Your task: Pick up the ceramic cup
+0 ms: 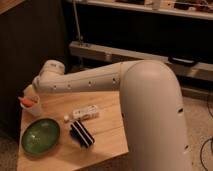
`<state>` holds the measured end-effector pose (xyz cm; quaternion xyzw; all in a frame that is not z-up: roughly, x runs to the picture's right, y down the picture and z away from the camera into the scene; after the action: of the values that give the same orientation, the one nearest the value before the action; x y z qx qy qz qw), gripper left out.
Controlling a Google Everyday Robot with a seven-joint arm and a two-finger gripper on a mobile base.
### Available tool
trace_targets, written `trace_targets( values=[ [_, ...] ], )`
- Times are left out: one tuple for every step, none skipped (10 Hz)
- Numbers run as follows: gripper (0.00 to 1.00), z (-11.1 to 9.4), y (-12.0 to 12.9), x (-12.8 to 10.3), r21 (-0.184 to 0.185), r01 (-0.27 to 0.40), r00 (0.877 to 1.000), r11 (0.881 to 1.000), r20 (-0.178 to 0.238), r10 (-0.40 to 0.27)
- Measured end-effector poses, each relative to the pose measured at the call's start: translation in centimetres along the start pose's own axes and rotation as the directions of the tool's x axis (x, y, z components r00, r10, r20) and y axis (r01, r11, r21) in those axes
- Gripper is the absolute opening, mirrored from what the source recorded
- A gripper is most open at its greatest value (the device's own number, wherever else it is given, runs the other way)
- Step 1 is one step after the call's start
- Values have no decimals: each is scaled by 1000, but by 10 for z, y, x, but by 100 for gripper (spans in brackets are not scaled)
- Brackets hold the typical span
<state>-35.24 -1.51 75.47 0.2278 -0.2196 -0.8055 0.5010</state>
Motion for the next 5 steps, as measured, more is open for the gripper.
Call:
trace_targets(
  values=[
    [80,14,7,-9,16,-16,1000,1000,21,15],
    [80,23,19,-13,21,-25,999,999,35,24],
    [80,31,25,-13,28,-27,998,999,51,25],
    [80,37,27,-10,34,-25,997,999,67,22],
    [80,41,31,-6,40,-29,996,999,84,25]
  ],
)
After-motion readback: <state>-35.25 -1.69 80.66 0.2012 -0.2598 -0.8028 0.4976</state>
